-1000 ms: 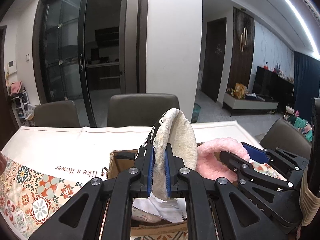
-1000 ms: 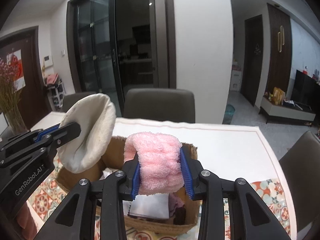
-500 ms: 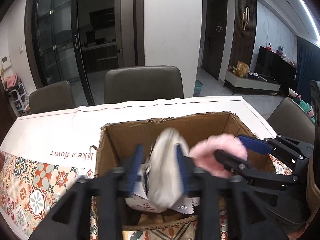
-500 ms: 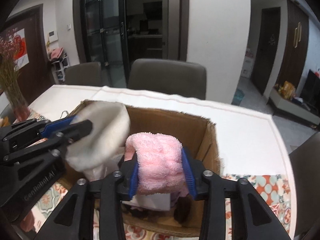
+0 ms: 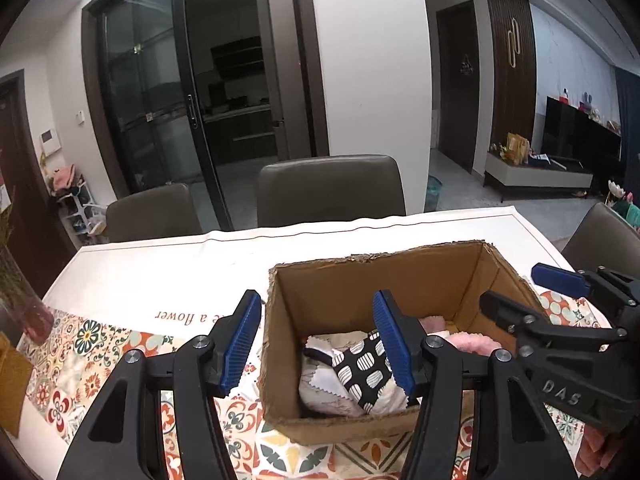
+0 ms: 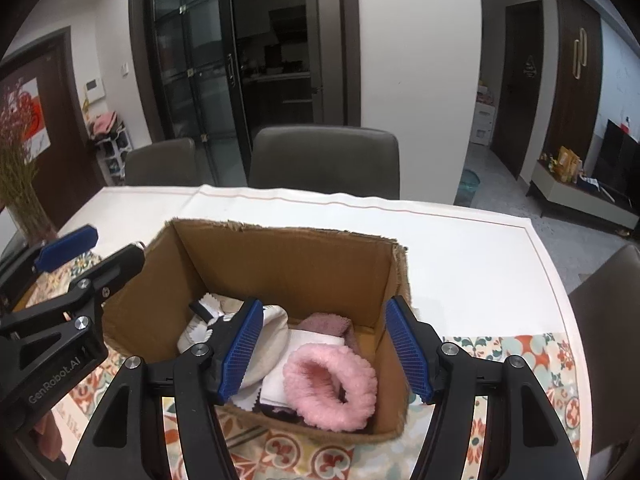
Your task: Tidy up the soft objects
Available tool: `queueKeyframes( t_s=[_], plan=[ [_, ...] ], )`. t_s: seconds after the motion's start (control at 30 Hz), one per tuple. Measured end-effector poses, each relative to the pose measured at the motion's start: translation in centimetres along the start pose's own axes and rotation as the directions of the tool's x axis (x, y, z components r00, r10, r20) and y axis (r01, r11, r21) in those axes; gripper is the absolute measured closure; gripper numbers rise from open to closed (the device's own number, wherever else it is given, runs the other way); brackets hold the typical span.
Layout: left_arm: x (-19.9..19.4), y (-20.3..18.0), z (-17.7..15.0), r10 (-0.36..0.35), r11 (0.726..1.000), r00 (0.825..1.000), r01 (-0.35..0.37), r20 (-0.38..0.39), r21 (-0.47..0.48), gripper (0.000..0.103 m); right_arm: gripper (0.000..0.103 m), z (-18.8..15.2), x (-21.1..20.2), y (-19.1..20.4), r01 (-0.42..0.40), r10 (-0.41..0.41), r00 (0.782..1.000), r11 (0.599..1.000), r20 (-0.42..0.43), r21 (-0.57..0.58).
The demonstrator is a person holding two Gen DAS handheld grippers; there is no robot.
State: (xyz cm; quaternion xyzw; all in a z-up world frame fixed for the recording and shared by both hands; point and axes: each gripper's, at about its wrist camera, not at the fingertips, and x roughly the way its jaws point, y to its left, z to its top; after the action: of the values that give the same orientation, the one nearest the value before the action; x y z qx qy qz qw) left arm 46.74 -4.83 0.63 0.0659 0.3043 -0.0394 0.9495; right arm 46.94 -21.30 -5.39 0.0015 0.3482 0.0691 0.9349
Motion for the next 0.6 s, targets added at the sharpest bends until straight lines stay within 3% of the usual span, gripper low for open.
queueKeyframes(
  t_s=[0.27, 0.6],
  plan=[
    [-3.5, 0.4, -0.7, 0.012, 1.000, 0.999, -0.011, 0.032, -0.027, 0.043, 0.038, -0.8, -4.5, 0.8, 0.042, -0.043, 0.996, 0.999, 0.072, 0.013],
    [-8.6, 0.7, -2.1, 0.033, 0.999, 0.997, -0.029, 0.071, -0.045, 0.039, 0.038, -2.5, -9.6, 0.8, 0.015, -0.022, 0.994, 0.998, 0.111, 0.065]
  ],
)
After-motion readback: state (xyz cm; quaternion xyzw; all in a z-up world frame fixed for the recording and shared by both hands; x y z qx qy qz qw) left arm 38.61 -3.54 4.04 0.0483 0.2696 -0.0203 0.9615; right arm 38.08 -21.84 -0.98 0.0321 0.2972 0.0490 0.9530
